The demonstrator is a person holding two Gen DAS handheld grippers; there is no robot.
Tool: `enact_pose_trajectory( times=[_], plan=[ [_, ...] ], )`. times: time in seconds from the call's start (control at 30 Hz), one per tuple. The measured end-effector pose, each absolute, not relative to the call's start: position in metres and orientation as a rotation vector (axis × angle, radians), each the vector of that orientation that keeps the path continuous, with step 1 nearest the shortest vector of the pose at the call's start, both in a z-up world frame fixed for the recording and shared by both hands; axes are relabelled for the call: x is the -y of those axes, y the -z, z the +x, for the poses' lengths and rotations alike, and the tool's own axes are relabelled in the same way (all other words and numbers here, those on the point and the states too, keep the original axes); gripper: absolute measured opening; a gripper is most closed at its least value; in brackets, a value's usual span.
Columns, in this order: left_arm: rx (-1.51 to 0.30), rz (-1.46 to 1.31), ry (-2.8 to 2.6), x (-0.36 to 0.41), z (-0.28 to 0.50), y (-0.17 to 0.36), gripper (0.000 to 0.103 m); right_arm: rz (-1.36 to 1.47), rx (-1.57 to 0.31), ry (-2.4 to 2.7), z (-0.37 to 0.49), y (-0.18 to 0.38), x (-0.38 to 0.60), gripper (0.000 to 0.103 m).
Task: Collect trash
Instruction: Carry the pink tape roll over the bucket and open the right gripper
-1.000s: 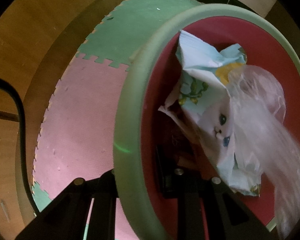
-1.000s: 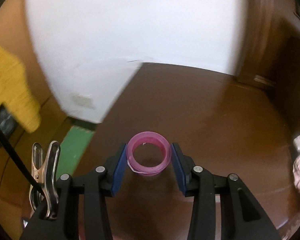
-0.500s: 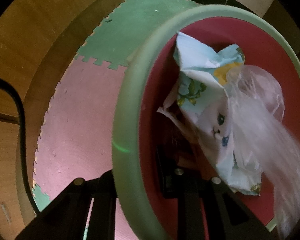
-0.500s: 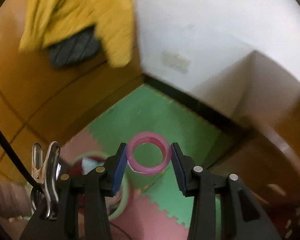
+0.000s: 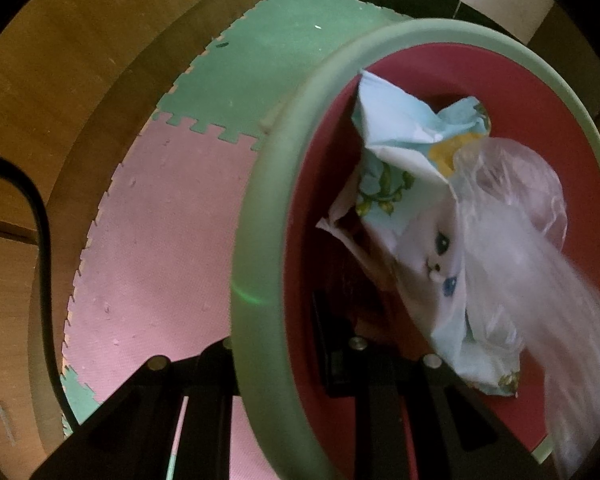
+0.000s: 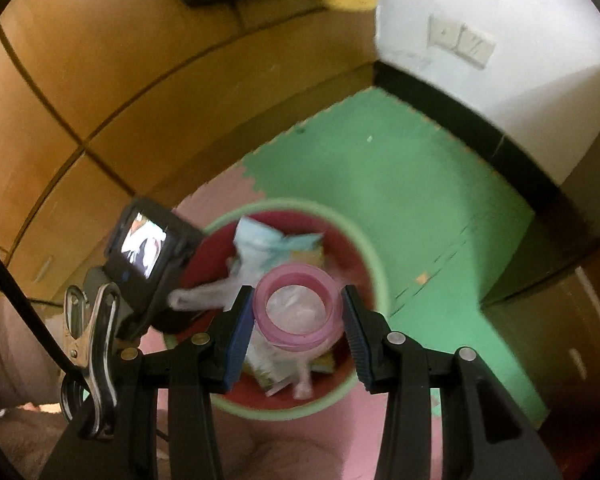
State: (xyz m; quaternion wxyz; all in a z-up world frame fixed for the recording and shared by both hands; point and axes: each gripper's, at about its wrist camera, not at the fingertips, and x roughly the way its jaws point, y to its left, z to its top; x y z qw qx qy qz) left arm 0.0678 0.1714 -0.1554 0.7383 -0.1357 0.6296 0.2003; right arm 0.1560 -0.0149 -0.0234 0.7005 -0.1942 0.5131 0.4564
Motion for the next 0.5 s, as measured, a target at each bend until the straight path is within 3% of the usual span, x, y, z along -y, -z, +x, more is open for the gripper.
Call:
enact_pose_trajectory(
  times=[0.5],
  plan=[
    [-1.370,-0.306,-0.436,-0.173,0.066,0.156,0.019,-0.529,-1.229,-1.094,0.125,0.054,-0.004,0.044]
  ],
)
